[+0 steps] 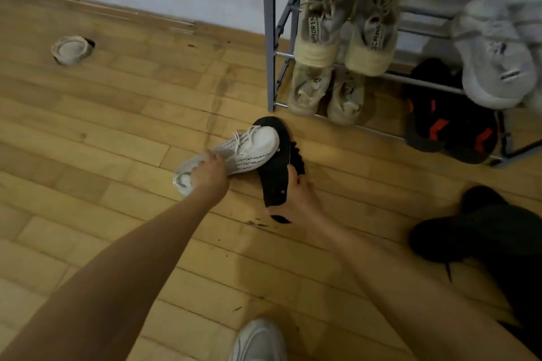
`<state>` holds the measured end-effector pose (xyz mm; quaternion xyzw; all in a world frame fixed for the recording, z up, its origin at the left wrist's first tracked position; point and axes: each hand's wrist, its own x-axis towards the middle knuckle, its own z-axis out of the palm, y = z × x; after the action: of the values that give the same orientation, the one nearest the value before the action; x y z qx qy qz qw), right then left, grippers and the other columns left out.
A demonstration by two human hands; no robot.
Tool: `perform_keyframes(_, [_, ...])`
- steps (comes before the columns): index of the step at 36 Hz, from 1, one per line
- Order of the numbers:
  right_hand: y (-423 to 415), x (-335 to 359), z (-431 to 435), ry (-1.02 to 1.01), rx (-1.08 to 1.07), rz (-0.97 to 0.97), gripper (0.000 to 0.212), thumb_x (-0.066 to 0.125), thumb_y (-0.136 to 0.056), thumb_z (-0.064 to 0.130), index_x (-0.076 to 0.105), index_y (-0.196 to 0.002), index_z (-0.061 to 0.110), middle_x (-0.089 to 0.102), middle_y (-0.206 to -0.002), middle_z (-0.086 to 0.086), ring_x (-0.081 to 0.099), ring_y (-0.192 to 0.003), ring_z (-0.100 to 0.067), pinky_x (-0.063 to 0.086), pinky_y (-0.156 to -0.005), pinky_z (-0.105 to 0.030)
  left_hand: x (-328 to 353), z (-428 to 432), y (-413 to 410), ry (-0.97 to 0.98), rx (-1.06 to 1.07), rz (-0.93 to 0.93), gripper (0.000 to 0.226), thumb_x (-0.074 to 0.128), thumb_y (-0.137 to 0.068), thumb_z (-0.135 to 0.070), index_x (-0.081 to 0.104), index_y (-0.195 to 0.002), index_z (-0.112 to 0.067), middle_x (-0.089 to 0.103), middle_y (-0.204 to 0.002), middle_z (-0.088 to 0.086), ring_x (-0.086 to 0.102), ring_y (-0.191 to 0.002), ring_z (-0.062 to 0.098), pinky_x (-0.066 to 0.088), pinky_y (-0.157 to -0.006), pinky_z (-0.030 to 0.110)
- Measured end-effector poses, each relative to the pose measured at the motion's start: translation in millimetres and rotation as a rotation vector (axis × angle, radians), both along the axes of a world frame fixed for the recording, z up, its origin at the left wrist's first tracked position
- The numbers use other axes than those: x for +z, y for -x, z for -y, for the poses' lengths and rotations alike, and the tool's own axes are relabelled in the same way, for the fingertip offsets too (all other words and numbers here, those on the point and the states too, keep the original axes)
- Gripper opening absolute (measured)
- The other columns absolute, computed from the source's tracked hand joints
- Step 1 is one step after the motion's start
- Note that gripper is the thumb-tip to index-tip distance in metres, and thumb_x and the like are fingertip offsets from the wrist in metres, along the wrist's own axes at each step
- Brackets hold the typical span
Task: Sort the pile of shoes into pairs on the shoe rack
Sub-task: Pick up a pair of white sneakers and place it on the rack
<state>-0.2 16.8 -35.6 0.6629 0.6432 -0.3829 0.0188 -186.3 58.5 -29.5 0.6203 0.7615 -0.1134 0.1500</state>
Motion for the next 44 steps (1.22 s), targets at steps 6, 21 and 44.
perform_keyframes(6, [-12, 0, 3, -0.070, 0.047, 0.203, 0.118, 0.075, -0.066, 0.054, -0.001, -0.148, 0.017, 0.021, -0.146, -0.018, 0.032, -0.127, -0.035, 0.045, -0.092, -0.041, 1, 12, -11, -0.081, -0.236, -0.048, 0.030, 0.050, -0.093, -0.013, 0.048, -0.123, -0.011, 0.059, -0.112, 0.008, 0.062, -0.095, 0.027, 0.050, -0.070, 0.036])
perform_keyframes(21, [-163, 33, 75, 0.093, -0.155, 0.200, 0.093, 0.070, -0.078, 0.049, 0.015, -0.144, 0.012, 0.031, -0.144, -0.019, 0.043, -0.124, -0.033, 0.046, -0.096, -0.041, 3, 73, -192, -0.024, -0.669, 0.186, 0.021, 0.048, -0.093, -0.013, 0.058, -0.111, -0.012, 0.066, -0.105, 0.006, 0.067, -0.088, 0.027, 0.048, -0.065, 0.033])
perform_keyframes(44, [-287, 47, 190, 0.205, -0.030, 0.408, 0.072, 0.047, -0.094, 0.023, 0.004, -0.151, 0.014, 0.008, -0.157, -0.013, 0.018, -0.143, -0.030, 0.028, -0.111, -0.043, 3, 131, -230, -0.321, -0.803, 0.200, 0.058, 0.073, -0.061, -0.007, 0.054, -0.116, -0.004, 0.060, -0.114, 0.019, 0.059, -0.105, 0.033, 0.053, -0.087, 0.042])
